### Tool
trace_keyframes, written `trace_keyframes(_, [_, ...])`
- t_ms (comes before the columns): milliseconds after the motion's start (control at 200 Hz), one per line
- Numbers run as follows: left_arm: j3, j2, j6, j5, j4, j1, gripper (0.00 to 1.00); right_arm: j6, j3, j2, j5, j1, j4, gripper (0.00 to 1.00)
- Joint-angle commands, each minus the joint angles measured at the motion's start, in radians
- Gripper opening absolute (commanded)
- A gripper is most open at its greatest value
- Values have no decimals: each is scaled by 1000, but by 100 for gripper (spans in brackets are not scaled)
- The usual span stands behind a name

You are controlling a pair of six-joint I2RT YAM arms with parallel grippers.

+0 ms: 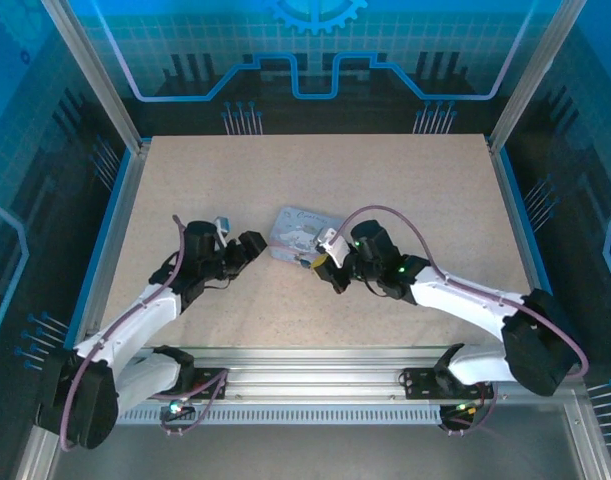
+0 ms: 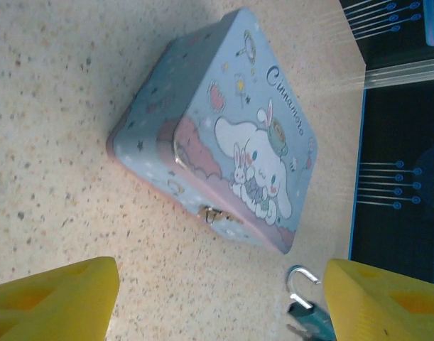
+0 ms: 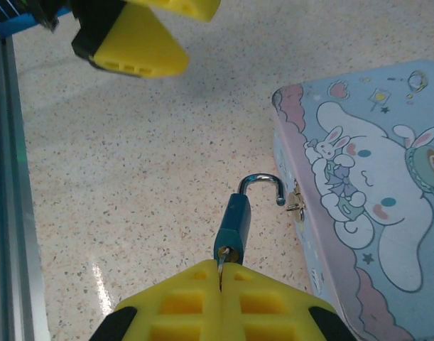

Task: Unlock a padlock with a key

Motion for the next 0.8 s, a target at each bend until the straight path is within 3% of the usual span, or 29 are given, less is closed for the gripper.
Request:
trace_keyframes(0, [-16,-43,-25,64,-77,-17,77,41,-24,-69,22,-11,-32,0])
trace_keyframes(185, [-23,-68,-47,59,-103,-86,77,91,-36,-158,71,-38,-81,0])
trace_keyframes(455, [-32,-37,-105,40,-19,-206,78,195,-25,-234,240,-132,-245,0])
trace_keyframes(790, [-19,26,-132,-1,38,-302,77,272,31,-93,588,-237,-377,0])
